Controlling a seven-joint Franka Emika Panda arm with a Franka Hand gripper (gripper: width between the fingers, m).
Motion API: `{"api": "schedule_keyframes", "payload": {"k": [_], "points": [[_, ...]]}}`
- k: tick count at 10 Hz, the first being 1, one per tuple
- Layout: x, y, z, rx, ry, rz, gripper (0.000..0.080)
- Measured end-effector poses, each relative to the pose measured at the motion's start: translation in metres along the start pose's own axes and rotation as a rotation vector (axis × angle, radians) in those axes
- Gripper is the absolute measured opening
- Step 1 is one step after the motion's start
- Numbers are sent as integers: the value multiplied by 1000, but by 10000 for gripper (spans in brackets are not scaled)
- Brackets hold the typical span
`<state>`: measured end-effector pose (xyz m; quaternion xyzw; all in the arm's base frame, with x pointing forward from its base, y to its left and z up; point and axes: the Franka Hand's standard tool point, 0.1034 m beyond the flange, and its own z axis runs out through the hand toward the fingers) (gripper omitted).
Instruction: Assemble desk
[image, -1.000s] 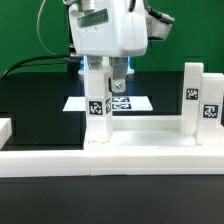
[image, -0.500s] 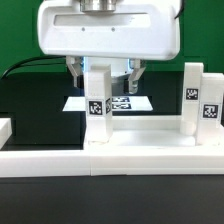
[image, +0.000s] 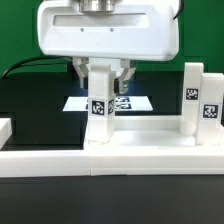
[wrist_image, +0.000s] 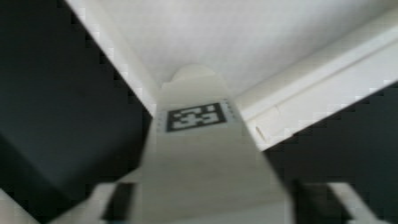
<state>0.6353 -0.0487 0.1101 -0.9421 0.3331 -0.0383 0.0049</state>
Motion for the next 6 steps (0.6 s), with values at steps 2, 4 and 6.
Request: {"api": "schedule_keyframes", "payload": {"k": [2, 4, 6], "points": [[0, 1, 1, -2, 7, 177, 288], [-2, 1, 1, -8, 26, 451, 288], [-3, 1, 1, 1, 29, 788, 288]]}}
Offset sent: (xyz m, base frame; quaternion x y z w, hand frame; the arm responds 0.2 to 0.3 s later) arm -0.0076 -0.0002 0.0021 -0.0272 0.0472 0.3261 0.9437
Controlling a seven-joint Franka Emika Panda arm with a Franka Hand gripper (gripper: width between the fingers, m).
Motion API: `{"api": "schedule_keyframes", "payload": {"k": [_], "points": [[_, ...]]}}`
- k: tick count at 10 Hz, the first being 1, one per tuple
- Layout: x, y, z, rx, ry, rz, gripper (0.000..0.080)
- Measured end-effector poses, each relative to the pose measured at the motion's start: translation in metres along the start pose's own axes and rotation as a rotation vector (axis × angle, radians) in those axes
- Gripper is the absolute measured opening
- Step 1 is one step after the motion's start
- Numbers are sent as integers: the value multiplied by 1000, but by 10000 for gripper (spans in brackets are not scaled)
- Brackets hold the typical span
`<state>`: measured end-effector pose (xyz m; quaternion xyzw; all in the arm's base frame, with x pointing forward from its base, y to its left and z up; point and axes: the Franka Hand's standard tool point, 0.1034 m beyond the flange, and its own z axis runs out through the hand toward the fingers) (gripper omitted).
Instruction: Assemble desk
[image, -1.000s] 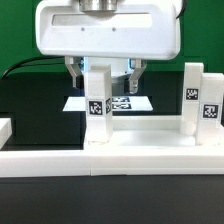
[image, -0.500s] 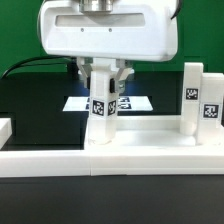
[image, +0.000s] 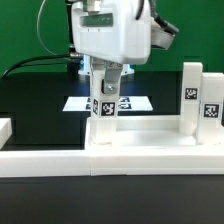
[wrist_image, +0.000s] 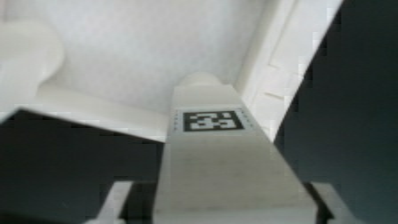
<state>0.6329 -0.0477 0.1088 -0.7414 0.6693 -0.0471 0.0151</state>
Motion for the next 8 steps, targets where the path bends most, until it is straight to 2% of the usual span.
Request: {"api": "schedule_keyframes", "payload": {"k": [2, 5, 6, 7, 8], "points": [[-5, -1, 1, 34, -51, 388, 289], [-5, 0, 2, 40, -59, 419, 299], [-5, 1, 2, 38, -45, 316, 474], [-11, 2, 3, 24, -4, 77, 609], [-18, 1, 4, 19, 7, -126, 637]]}}
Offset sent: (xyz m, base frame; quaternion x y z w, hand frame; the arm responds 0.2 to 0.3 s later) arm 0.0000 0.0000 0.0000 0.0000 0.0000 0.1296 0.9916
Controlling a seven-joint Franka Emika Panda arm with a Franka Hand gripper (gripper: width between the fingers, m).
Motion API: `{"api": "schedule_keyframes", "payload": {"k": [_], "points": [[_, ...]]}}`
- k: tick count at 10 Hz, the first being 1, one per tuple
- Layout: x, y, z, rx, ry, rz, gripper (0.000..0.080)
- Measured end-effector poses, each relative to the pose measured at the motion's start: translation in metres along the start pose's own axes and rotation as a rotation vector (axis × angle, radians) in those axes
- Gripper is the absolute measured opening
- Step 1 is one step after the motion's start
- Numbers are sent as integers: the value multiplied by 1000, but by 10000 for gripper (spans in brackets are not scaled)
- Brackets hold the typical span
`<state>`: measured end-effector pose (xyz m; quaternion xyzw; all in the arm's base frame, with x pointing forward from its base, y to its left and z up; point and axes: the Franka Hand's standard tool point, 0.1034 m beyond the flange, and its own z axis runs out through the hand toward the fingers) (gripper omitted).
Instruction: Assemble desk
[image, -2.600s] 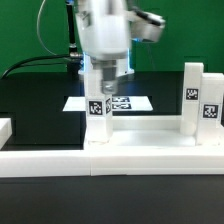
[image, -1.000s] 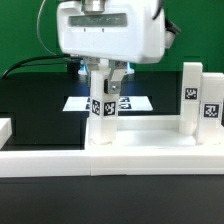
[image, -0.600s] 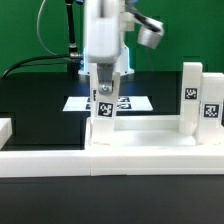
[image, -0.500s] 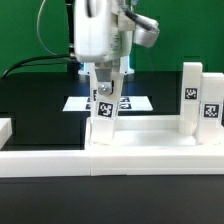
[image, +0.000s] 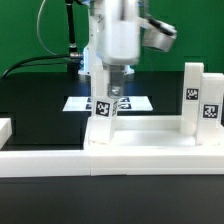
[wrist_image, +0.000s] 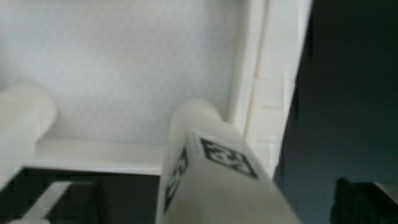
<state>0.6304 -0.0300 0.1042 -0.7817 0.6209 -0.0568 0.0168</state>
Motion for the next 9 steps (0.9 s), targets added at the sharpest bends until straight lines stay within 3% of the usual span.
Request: {"api": "schedule_keyframes", "payload": {"k": [2, 5, 6, 7, 9], "points": [[-4, 0, -1, 19, 14, -230, 647], [-2, 2, -1, 14, 16, -413, 649], [7, 1, -2, 3, 33, -669, 649], [13, 1, -2, 4, 34, -755, 649], [11, 1, -2, 4, 33, -720, 621]]}}
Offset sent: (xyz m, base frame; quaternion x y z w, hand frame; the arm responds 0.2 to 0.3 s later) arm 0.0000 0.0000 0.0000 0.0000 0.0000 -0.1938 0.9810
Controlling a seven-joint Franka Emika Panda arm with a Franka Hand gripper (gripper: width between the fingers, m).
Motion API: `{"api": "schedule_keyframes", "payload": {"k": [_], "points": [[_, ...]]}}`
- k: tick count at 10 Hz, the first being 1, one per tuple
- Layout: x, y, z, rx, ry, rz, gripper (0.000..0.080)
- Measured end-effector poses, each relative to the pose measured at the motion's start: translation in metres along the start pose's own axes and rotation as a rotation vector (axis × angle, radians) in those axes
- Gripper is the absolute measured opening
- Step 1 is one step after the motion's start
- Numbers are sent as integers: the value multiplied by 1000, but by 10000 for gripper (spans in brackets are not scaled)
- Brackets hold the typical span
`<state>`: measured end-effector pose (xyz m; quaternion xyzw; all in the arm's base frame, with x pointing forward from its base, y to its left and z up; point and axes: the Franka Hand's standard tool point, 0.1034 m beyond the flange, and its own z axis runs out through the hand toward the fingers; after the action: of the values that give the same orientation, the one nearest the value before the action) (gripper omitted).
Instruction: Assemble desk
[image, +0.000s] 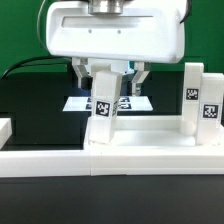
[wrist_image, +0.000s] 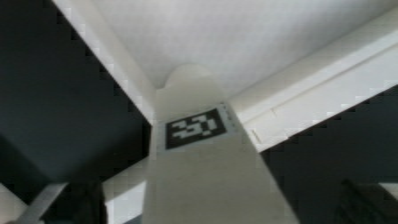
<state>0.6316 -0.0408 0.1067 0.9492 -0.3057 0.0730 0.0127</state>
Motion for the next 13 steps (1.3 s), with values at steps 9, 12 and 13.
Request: {"api": "schedule_keyframes", "payload": {"k": [9, 12, 13], "points": [[1, 8, 2, 19, -54, 832, 291], [4, 11, 3, 86, -140, 1156, 291], [3, 10, 3, 84, -137, 1178, 291]]}}
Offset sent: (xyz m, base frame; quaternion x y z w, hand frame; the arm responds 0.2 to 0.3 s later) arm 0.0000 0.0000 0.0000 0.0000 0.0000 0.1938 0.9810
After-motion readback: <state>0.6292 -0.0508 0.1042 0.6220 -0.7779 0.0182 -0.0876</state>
